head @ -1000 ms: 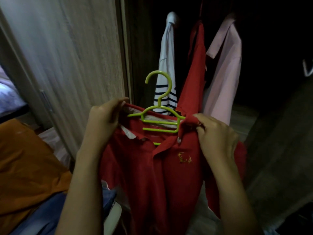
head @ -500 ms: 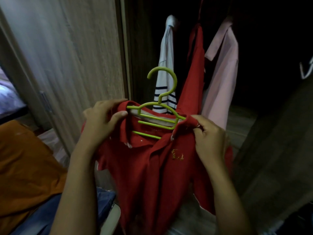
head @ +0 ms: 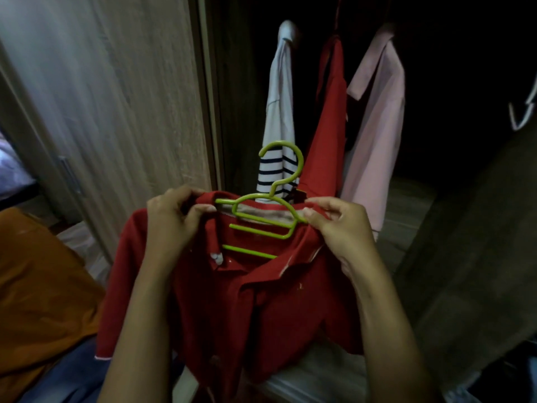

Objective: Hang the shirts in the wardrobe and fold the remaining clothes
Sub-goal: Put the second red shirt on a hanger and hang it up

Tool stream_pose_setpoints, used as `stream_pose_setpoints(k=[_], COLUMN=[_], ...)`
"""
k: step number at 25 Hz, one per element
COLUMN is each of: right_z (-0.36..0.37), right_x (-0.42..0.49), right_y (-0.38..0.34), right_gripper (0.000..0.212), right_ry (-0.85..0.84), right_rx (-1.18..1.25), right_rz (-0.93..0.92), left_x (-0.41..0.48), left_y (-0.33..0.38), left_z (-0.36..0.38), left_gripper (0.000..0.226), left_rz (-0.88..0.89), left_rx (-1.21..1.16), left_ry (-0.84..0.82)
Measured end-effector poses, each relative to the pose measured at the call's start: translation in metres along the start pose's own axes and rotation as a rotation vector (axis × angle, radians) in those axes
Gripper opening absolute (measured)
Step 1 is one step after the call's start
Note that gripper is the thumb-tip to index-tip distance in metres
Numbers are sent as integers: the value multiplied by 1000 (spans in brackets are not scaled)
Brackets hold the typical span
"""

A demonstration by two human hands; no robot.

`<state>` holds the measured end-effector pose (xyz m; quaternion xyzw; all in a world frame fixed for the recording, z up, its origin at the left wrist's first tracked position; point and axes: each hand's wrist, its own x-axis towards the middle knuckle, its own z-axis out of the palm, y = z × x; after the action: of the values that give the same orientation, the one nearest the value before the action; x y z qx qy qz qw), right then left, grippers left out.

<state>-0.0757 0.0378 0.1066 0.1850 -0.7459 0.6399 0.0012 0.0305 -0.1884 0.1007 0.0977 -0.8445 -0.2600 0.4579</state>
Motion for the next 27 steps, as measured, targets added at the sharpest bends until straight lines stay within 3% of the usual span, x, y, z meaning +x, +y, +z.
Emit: stream_pose_setpoints(k=[2,4,7,8,10,12,14,19,23,27], right_z=[2,1,-14,-20,-33,-36,-32,-22,-20,-30], right_x=[-2,-5,-9,-8,-2,6,7,-3,-5,-6], right_y=[-5,-11,-22,-23,-20,-16,-9,3,7,17], right_gripper=[23,25,8,12,31,24,30,23,27,35], right_ry=[175,229,-69,-182,-232,-251,-362,-79,-46,-104], right_rx=[112,136,79,84,84,-126,-367,-613,-588,-532], right_rz=[-81,-221,-342,-347,-347,-375,-372,-417,-438,-347], left_x=[1,0,-3,-4,-5,-7,-8,2,6,-5], left_y=[-6,-10,-18,-19,-17,-13,-10,-8,-5,-3], left_z=[1,3,0,-3,-4,0,4,-5,-4,10], left_gripper=[24,19,20,15,13,31,33,6,31,38], left_rz=[-9,-13,-48,-58,-69,-72,-69,-115,-66,-45], left_rx=[-36,-47,-88,-113,-196,-247,-266,-351,-127,-142], left_ry=[-17,-22,14,25,37,21,-17,-183,-431,-375])
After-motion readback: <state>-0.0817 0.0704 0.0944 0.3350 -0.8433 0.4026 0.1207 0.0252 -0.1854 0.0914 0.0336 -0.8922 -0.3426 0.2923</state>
